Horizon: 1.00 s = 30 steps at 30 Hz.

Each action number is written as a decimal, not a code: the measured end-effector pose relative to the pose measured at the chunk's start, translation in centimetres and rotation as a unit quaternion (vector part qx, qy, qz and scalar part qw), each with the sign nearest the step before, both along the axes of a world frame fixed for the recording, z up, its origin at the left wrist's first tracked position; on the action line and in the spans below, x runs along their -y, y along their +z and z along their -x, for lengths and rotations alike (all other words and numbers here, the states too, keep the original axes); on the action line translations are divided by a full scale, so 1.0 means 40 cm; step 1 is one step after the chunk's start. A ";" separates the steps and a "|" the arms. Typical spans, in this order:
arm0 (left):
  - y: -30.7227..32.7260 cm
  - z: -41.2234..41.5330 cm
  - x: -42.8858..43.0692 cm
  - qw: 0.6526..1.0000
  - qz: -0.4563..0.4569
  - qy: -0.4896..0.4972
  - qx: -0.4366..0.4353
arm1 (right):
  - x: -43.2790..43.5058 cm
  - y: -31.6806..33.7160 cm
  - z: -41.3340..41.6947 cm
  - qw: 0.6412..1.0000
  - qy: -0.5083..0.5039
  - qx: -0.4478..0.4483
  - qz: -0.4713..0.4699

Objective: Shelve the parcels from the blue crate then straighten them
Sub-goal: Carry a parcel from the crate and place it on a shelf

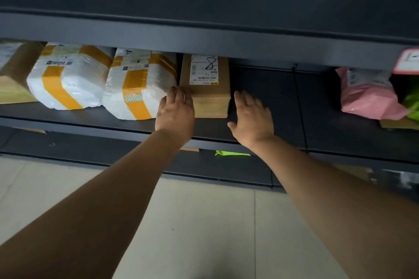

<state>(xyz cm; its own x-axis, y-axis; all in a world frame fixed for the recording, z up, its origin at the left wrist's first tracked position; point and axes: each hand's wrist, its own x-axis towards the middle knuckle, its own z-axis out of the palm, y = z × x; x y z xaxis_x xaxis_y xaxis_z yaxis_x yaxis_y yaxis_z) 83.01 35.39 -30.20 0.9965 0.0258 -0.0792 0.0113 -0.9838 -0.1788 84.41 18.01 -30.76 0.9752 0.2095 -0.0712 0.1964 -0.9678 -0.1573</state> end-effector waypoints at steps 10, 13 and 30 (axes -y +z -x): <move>0.206 0.227 0.101 0.990 0.000 -0.126 -0.059 | 0.142 0.187 0.319 0.996 -0.052 -0.057 0.047; 0.274 0.306 0.147 0.982 0.001 -0.179 -0.066 | 0.194 0.259 0.445 0.992 -0.098 -0.065 0.051; 0.738 0.883 0.666 0.875 0.034 -0.483 -0.001 | 0.567 0.755 1.279 0.920 -0.387 -0.034 0.055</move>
